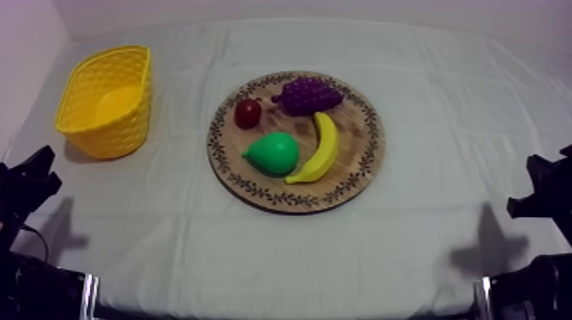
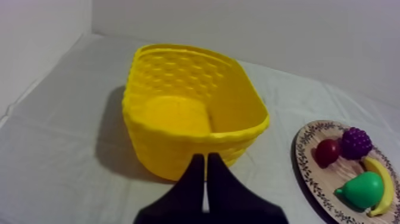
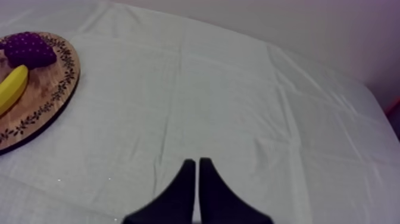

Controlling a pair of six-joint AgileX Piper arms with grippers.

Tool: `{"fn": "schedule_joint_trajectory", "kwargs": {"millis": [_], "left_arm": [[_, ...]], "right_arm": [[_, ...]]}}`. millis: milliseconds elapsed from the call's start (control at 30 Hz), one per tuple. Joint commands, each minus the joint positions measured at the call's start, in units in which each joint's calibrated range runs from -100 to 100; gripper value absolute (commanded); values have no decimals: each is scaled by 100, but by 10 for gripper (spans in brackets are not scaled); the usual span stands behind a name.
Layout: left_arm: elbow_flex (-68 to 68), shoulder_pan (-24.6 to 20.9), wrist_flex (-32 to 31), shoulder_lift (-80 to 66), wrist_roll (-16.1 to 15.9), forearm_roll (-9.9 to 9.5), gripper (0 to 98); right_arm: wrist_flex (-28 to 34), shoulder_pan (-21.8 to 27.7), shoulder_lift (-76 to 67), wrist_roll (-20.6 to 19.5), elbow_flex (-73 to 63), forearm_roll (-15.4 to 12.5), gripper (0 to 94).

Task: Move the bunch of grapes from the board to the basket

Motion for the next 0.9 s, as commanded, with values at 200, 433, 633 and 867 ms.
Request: {"fn": "schedule_joint_trajectory", "kwargs": {"millis": [200,433,633,867], "left_arm": [[2,-2,0,0,0,-2,0],[2,-2,0,0,-1,-2,0],[2,-2,0,0,-1,-2,0],[2,-2,0,0,-30,-2,0]], "right_arm": [[1,2,-2,1,4,0,2],[1,2,-2,1,4,0,2],[1,2,-2,1,4,0,2],[1,2,-2,1,4,0,2]]}}
